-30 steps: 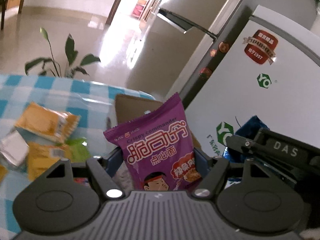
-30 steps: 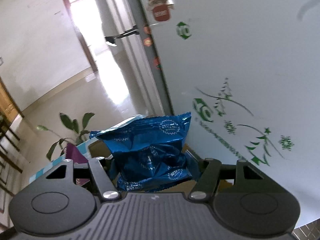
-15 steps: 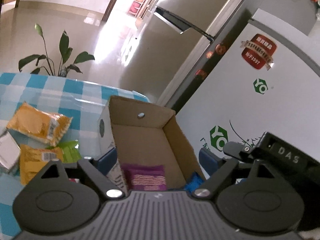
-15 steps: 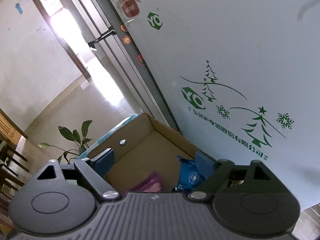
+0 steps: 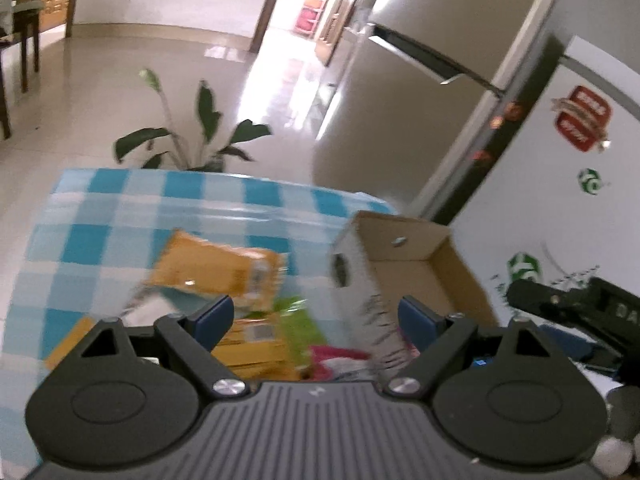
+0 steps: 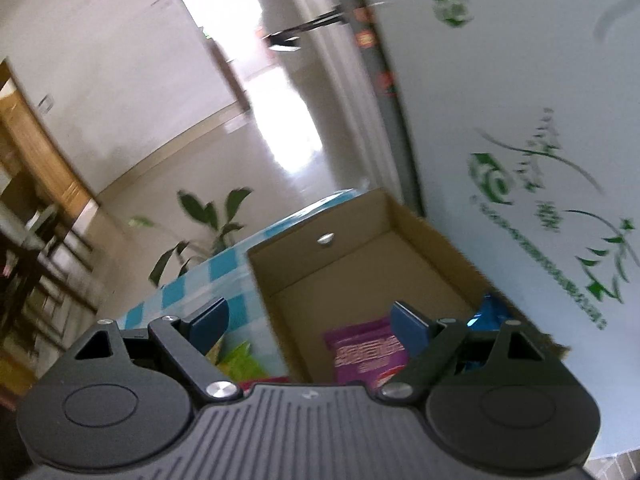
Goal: Organize snacks
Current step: 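Grasp the white 'America' bag with the right gripper while the left grasps the yellow packet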
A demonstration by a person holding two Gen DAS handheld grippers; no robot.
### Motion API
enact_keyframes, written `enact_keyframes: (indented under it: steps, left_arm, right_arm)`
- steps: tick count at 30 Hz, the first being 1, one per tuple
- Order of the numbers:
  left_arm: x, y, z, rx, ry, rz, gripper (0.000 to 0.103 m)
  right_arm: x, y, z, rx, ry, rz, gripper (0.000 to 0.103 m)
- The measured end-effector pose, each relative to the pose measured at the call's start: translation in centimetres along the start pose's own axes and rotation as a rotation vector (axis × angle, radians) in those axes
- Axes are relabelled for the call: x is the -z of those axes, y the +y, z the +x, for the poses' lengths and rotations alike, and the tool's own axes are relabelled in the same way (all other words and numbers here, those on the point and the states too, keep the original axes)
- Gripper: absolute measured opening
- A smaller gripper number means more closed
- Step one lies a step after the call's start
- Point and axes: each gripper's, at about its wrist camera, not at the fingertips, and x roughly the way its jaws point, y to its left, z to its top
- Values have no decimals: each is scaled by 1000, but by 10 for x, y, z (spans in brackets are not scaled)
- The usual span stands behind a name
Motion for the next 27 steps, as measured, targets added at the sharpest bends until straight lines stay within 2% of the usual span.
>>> enact_keyframes:
  steps: [3,7,11,17,19,21,24,27]
  left_arm:
    - [1,22,-3,-22,23,-9,89]
    - [3,47,-10,-73,41,40,89]
    - [5,73,-10,-126,57,64,89]
    - [4,103,9,-165,122,12,89]
    - [3,108,17,-170,152,20,89]
    - [4,109,22,-209,164,41,89]
    - [10,111,36,-209,247,99,89]
    - [14,116,42,-201,271,104,89]
  right_arm:
    - [8,16,8,-49,43,-57,91]
    - [21,35,20,-139,122,-98,91]
    - [34,50,33,-172,191,-135,91]
    - [57,70,51,-124,259,-211,90]
    - [64,75,59,-104,275,-222,90]
    - [69,77,63,-84,286,-240,90]
    - [77,82,69,-45,293,-269,90]
    - [82,86,78,-24,302,-275,90]
